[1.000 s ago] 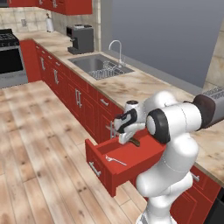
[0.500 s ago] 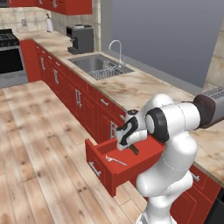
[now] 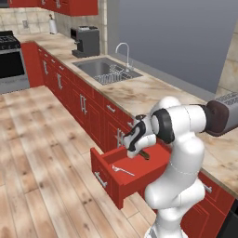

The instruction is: Pick up the metallic utensils from the counter and place them in the open drawer. Make sure not to pick up any wooden utensils.

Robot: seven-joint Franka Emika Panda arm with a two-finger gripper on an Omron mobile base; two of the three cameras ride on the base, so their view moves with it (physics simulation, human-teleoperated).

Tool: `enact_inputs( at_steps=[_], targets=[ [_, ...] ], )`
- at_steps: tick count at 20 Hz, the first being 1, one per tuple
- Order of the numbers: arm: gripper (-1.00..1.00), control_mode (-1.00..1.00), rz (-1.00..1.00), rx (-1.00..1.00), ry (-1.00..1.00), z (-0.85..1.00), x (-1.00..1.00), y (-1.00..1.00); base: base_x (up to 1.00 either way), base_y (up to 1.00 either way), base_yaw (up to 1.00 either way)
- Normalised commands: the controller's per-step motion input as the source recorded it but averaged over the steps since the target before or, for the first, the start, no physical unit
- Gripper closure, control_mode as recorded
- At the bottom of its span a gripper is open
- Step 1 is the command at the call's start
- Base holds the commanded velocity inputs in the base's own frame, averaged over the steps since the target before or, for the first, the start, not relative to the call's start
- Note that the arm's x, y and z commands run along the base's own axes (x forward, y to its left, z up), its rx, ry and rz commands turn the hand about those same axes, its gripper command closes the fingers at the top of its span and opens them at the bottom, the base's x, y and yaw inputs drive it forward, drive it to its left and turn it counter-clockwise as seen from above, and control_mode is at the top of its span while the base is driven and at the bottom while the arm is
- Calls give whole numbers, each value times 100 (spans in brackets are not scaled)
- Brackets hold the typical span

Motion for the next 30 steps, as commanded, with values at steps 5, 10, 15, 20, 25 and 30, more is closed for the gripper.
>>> enact_inputs(
  at_steps=[5, 10, 15, 20, 25, 30],
  targets=[
    [100, -100, 36, 2, 0, -47, 25, -23, 0, 0, 0],
    [100, -100, 32, 4, 0, -27, 3, -4, 0, 0, 0],
    [100, -100, 14, 0, 0, -3, 0, 0, 0, 0, 0],
    [100, -100, 9, -3, 3, -4, 27, 0, 0, 0, 0],
    [100, -100, 17, -2, 5, 0, 34, 0, 0, 0, 0],
    [100, -100, 11, 0, 0, 0, 2, 0, 0, 0, 0]
  ],
)
